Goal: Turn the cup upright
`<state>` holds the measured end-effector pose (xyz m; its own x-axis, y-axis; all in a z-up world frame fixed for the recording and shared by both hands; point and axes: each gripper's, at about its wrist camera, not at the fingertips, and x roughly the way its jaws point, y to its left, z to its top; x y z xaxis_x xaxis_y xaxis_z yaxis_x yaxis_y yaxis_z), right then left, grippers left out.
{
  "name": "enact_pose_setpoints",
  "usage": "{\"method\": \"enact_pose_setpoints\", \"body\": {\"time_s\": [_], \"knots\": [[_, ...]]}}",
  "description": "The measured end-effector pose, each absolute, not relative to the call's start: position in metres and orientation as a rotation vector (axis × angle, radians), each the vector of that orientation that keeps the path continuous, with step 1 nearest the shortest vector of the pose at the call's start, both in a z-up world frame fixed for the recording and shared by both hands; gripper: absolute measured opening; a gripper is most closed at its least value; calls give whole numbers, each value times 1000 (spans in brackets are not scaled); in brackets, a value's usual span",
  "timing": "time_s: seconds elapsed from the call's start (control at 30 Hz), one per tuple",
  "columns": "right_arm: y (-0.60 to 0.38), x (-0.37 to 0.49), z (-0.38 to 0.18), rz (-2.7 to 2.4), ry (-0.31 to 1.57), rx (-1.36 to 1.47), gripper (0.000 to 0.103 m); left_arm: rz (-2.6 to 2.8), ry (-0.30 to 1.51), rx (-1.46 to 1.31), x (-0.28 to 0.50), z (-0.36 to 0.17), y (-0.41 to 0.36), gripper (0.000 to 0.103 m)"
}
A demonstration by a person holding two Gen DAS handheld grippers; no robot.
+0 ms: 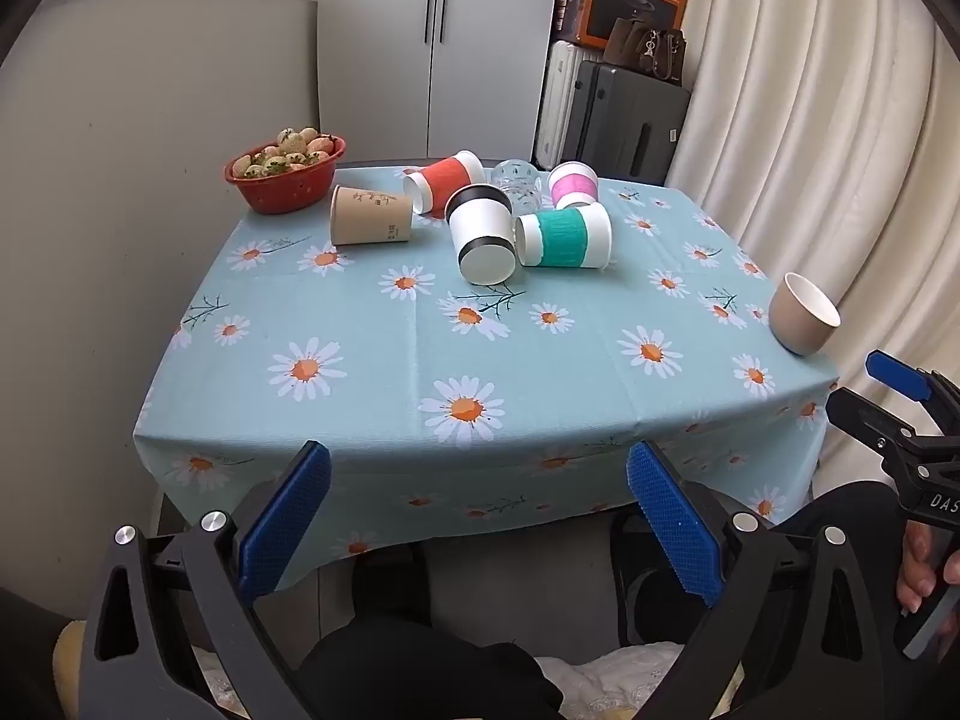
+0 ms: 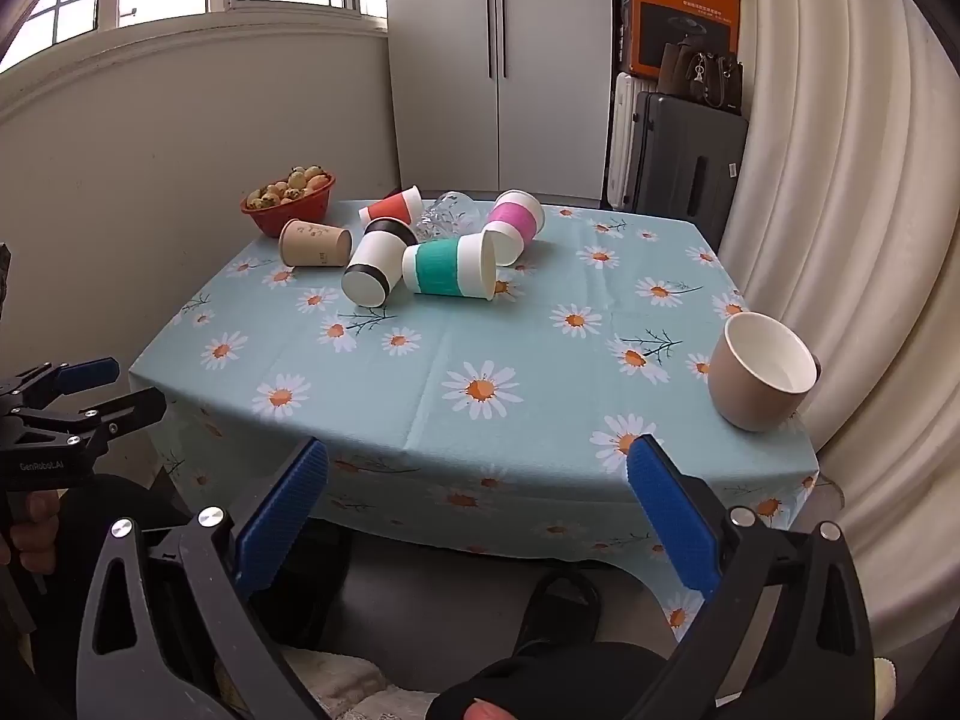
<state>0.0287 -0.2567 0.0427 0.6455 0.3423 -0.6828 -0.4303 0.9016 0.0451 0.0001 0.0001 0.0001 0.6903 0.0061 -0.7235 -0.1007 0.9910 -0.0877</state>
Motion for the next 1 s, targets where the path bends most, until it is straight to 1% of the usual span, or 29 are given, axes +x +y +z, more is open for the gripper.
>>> {"method": "enact_pose_setpoints", "body": {"time_s": [0.03,1.0], "knots": [[-258,29,43,454,752,-97,98,64,802,-115,0,0,0,97],[-256,28,36,443,775,-139,98,59,803,-138,-1,1,9,97]]}}
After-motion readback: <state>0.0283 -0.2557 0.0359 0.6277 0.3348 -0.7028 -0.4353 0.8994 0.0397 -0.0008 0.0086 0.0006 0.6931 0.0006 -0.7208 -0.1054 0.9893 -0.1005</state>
